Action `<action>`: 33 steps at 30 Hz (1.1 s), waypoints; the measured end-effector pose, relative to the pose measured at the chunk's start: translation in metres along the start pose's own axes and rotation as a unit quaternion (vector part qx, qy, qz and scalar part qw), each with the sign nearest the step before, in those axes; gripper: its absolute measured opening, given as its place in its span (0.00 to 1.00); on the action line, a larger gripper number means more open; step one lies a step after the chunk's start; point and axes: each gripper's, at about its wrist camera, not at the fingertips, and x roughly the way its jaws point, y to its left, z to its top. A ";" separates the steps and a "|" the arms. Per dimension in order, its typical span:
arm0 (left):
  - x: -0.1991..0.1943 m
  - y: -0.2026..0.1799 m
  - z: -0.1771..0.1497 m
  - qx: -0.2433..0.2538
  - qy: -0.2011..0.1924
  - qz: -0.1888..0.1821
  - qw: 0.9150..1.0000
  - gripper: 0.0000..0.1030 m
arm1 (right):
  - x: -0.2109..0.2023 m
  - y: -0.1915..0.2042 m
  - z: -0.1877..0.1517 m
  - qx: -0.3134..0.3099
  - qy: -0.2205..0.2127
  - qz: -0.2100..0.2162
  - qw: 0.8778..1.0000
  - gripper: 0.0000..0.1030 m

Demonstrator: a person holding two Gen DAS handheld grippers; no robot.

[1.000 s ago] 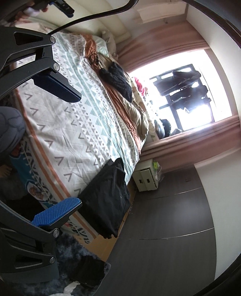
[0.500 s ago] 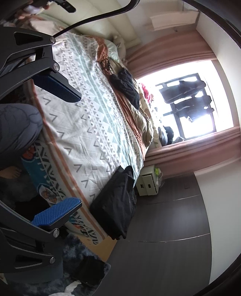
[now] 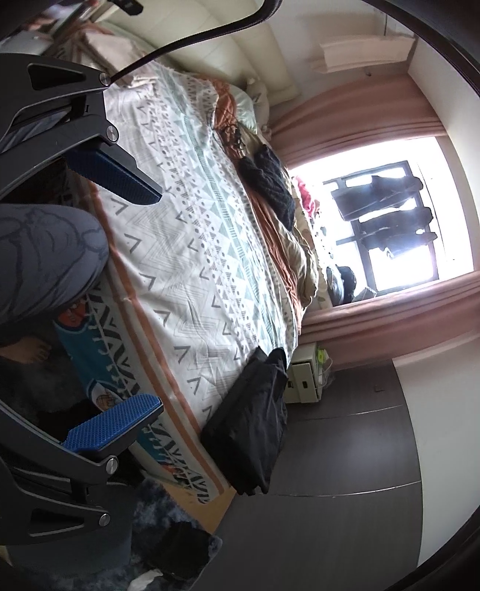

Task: Fold large clothes

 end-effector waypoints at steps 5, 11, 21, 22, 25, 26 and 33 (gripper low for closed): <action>-0.001 0.002 -0.002 0.002 0.000 0.004 1.000 0.99 | 0.005 0.004 0.000 0.002 -0.002 0.003 1.000 1.00; -0.001 -0.002 -0.003 0.005 0.001 0.000 1.000 0.99 | 0.005 0.009 0.000 -0.004 -0.002 0.010 1.000 1.00; -0.007 -0.006 -0.003 0.008 -0.002 -0.004 1.000 0.99 | 0.009 0.014 -0.002 -0.006 0.007 0.015 1.000 1.00; -0.007 -0.006 -0.003 0.007 -0.002 -0.004 1.000 0.99 | 0.008 0.015 -0.003 -0.006 0.006 0.015 1.000 1.00; -0.007 -0.006 -0.003 0.007 -0.001 -0.005 1.000 0.99 | 0.008 0.015 -0.002 -0.006 0.006 0.015 1.000 1.00; -0.008 -0.006 -0.002 0.006 -0.001 -0.006 1.000 0.99 | 0.008 0.015 -0.002 -0.006 0.006 0.015 1.000 1.00; -0.014 -0.008 -0.001 0.007 -0.004 -0.007 1.000 0.99 | 0.007 0.016 -0.003 -0.007 0.006 0.015 1.000 1.00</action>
